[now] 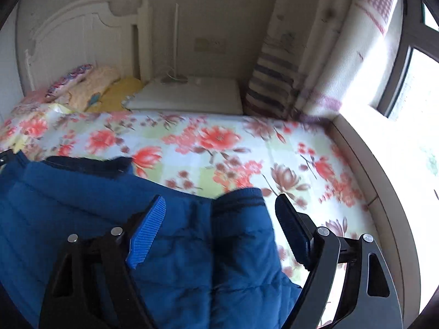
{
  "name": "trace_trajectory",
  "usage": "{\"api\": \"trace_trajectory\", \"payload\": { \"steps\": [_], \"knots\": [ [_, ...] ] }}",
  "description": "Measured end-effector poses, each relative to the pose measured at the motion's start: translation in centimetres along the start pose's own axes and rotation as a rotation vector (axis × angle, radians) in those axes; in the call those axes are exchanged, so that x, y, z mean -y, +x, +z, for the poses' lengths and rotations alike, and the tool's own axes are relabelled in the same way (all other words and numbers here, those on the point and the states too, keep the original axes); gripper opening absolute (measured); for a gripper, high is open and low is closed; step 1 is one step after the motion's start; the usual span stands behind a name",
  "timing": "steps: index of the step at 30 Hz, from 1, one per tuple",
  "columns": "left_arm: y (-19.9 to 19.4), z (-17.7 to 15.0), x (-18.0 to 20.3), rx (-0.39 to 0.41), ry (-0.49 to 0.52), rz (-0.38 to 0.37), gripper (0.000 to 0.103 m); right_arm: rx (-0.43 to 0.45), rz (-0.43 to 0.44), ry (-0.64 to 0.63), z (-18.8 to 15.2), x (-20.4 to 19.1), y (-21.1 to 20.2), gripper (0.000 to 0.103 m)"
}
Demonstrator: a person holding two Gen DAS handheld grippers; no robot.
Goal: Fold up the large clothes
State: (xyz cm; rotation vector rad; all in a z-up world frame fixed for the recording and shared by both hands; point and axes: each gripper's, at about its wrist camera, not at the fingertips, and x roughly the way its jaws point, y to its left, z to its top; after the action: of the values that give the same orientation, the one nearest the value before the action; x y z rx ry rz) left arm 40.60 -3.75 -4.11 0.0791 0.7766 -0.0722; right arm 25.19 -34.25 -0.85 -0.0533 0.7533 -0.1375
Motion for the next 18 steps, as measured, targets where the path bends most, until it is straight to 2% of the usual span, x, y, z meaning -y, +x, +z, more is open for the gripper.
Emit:
{"api": "trace_trajectory", "payload": {
  "steps": [2,4,7,8,10,14,18],
  "knots": [
    [-1.4,0.1,2.7,0.031,0.070,-0.007,0.097,-0.007,0.073,-0.111,0.4,-4.1,-0.9,0.083],
    [-1.2,-0.5,5.9,0.031,0.152,-0.013,0.101,-0.043,0.107,-0.193,0.1,-7.4,0.2,0.084],
    [3.4,-3.5,9.1,-0.104,0.231,-0.012,0.101,-0.168,0.128,-0.236,-2.7,-10.5,4.7,0.084],
    [5.1,-4.4,9.5,-0.156,0.244,-0.008,0.101,-0.166,0.135,-0.210,-2.7,-10.2,5.0,0.084],
    [5.4,-4.2,8.7,-0.144,0.182,-0.032,0.101,-0.168,0.139,-0.194,-2.5,-9.9,5.2,0.085],
    [5.2,-4.1,7.3,-0.152,0.134,-0.077,0.101,-0.172,0.156,-0.163,-2.4,-8.5,4.7,0.085],
    [2.7,-3.6,2.6,-0.092,0.055,-0.016,0.101,-0.137,0.056,-0.098,-2.4,-4.0,2.5,0.085]
  ]
}}
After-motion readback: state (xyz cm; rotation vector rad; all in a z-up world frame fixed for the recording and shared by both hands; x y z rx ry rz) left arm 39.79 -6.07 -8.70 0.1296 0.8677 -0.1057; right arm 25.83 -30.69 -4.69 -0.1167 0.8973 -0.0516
